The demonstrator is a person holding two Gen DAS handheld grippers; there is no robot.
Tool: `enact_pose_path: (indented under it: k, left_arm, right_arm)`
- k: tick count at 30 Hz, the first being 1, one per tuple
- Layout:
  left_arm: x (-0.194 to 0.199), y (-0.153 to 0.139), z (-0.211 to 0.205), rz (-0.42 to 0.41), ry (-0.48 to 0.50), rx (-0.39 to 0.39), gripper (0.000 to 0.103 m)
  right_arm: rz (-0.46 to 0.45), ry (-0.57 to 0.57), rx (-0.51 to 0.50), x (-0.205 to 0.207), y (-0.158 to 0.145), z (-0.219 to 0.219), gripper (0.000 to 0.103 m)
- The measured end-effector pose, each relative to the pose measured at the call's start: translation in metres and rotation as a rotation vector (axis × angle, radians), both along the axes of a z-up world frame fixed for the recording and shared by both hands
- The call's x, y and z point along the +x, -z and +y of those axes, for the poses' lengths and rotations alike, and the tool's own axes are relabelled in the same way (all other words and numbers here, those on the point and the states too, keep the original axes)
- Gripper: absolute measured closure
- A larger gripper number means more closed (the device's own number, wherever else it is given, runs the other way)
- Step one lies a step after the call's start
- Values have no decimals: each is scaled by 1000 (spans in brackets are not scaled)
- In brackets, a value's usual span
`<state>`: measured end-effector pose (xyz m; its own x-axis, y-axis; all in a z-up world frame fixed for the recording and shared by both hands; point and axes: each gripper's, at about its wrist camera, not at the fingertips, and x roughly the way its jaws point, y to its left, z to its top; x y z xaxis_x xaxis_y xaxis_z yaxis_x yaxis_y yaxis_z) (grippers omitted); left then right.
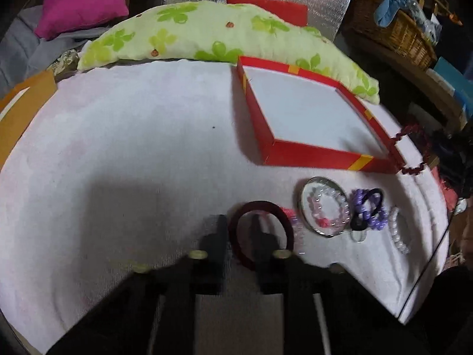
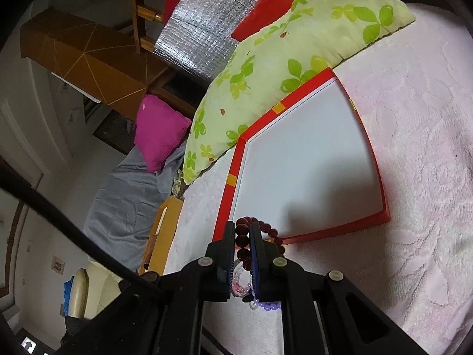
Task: Organize jewelry
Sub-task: 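Carry the maroon ring with the left tool while the right tool carries the red bracelet toward the box, then open the left tool over the box while the right tool releases the red bracelet inside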
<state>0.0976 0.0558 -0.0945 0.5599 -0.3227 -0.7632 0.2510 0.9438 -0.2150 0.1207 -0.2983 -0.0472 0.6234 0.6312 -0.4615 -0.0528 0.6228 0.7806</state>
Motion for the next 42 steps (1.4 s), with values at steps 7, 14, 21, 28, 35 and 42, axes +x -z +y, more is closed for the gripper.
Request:
enact_pose_path:
  k: [7, 14, 21, 28, 35, 42]
  left_arm:
    - [-10, -20, 1, -74, 9, -3, 99]
    - [-2, -75, -2, -195, 20, -34, 99]
    - [55, -88, -55, -169, 48, 5, 99]
    - [92, -54, -105, -48, 82, 130, 98]
    - [68, -67, -104, -112, 72, 195, 52]
    - [20, -78, -79, -148, 56, 291, 48]
  right_arm:
    - [-23, 1, -2, -1, -4, 1, 92]
    - [-81, 42, 23, 7, -15, -8, 92]
    - [-24, 75, 19, 38, -3, -12, 92]
    - [55, 55, -45, 62, 16, -2, 91]
    - [87, 138, -32, 59, 20, -28, 91]
    - [110, 127, 18, 42, 16, -39, 83]
